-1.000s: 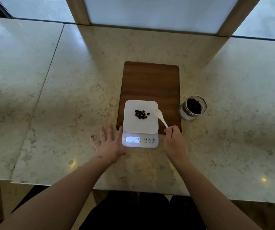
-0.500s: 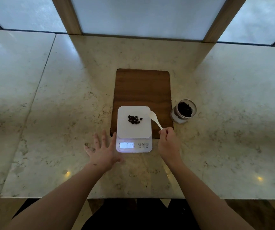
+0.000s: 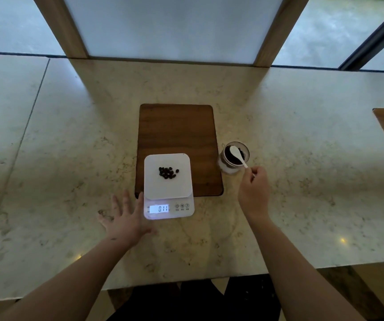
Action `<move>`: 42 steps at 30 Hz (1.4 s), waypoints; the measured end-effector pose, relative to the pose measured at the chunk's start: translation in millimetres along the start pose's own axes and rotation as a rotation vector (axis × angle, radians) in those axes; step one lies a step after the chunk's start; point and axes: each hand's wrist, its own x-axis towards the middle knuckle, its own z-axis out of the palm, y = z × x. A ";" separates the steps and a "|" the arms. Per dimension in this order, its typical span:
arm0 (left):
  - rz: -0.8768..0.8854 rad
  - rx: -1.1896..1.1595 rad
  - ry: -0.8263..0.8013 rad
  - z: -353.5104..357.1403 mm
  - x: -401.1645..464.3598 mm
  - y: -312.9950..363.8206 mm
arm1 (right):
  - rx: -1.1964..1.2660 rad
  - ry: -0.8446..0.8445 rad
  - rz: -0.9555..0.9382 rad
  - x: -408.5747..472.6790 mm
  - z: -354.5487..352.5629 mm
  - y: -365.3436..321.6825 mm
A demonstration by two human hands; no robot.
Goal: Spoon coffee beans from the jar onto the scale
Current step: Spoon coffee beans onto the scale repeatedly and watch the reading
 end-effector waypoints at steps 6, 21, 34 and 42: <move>-0.002 -0.024 -0.009 -2.6 -2.5 1.0 | -0.113 0.028 -0.099 18.9 -10.6 8.0; -0.031 -0.059 0.008 -6.1 -4.4 11.7 | -0.315 -0.065 -0.157 48.5 -11.3 17.8; -0.031 -0.052 0.001 -8.1 -9.5 13.6 | -0.262 -0.118 -0.032 50.2 -5.4 16.1; -0.032 -0.052 -0.010 -5.0 -6.3 11.2 | -0.220 -0.144 0.025 50.0 4.1 13.4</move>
